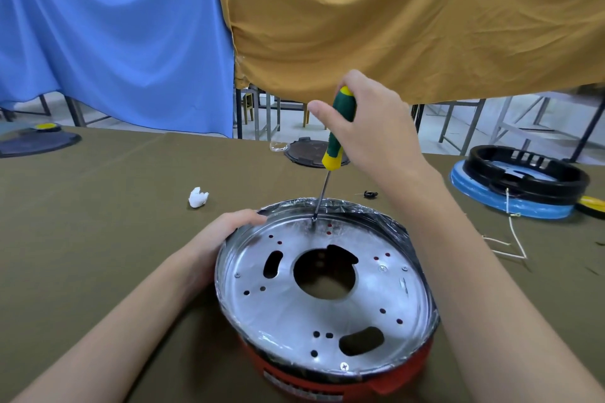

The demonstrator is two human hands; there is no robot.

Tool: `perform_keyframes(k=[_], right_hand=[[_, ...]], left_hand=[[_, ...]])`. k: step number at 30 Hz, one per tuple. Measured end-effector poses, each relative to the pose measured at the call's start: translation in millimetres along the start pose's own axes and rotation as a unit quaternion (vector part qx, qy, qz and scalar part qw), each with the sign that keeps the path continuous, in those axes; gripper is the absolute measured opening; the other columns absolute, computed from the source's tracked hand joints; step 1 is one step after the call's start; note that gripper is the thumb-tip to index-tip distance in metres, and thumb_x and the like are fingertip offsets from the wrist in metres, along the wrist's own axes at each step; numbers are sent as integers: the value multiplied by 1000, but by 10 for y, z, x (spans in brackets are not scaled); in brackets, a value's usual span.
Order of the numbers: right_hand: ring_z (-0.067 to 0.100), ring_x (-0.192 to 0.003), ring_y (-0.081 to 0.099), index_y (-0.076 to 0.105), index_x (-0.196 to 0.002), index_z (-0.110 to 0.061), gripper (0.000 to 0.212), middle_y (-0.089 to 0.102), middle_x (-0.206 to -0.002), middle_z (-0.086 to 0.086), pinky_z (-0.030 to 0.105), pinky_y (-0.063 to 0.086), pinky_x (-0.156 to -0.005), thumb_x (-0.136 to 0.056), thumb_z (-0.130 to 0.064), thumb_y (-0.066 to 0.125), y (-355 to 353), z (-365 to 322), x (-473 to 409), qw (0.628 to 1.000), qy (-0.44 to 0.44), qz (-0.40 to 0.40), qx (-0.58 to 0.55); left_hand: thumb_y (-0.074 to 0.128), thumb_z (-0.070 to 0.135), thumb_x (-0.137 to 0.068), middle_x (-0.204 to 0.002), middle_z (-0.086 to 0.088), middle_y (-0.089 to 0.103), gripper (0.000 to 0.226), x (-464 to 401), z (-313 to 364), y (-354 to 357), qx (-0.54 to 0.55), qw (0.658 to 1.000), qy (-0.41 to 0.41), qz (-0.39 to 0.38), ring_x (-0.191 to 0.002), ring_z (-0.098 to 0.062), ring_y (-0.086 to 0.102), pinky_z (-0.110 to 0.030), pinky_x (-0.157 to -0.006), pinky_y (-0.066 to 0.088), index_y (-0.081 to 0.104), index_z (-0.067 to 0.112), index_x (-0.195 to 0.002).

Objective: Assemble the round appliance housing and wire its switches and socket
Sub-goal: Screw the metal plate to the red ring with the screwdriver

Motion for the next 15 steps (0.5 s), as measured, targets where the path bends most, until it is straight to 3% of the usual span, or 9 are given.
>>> perform_keyframes(k=[3, 6, 9, 11, 13, 15], right_hand=[[27, -82, 55, 51, -112, -10, 26, 50, -96, 1, 43, 51, -73, -101, -32, 41, 80, 21, 3, 996, 25, -30, -76], [12, -75, 53, 50, -129, -20, 31, 47, -88, -11, 37, 50, -72, -100, -25, 41, 115, -13, 15, 987, 14, -80, -140], [21, -77, 54, 55, -110, -20, 20, 49, -84, -3, 38, 50, -69, -100, -37, 52, 49, -29, 10, 995, -15, -38, -89], [25, -74, 52, 53, -99, -16, 31, 52, -80, 2, 33, 40, -64, -96, -47, 56, -10, 16, -1, 1000, -1, 14, 2], [28, -73, 52, 51, -98, -13, 38, 53, -82, 5, 34, 35, -61, -98, -51, 50, -20, 30, 13, 998, 11, 36, 49], [29, -76, 52, 52, -106, -13, 34, 51, -94, 2, 35, 37, -63, -102, -45, 42, 28, 45, 20, 999, 16, 22, 20]], left_hand=[[67, 33, -87, -132, -22, 60, 54, -1, -1, 18, -1, 1000, 2, -11, -121, -38, 58, -53, -106, 45, 58, 3, -131], [75, 38, -70, -126, -25, 63, 68, 22, 2, 56, 6, 999, -7, -45, -109, -35, 64, -51, -106, 44, 63, 3, -127], [75, 37, -67, -114, -24, 68, 66, 24, -13, 81, 25, 997, -14, -75, -92, -32, 67, -44, -95, 50, 63, 3, -122], [74, 38, -69, -118, -25, 66, 65, 24, -14, 89, 30, 996, -6, -81, -93, -33, 66, -44, -92, 50, 62, 2, -122], [73, 39, -69, -120, -27, 64, 67, 29, -5, 102, 28, 996, -4, -87, -95, -33, 64, -43, -91, 49, 61, 2, -123], [73, 39, -69, -110, -22, 67, 65, 31, 2, 104, 24, 996, -4, -84, -92, -32, 65, -41, -87, 50, 62, 1, -121]])
Point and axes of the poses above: each hand's wrist, its own x-axis away from the middle knuckle, its own y-axis out of the palm, z = x × y, the point moved 9 cm from there along -x, towards the middle knuckle
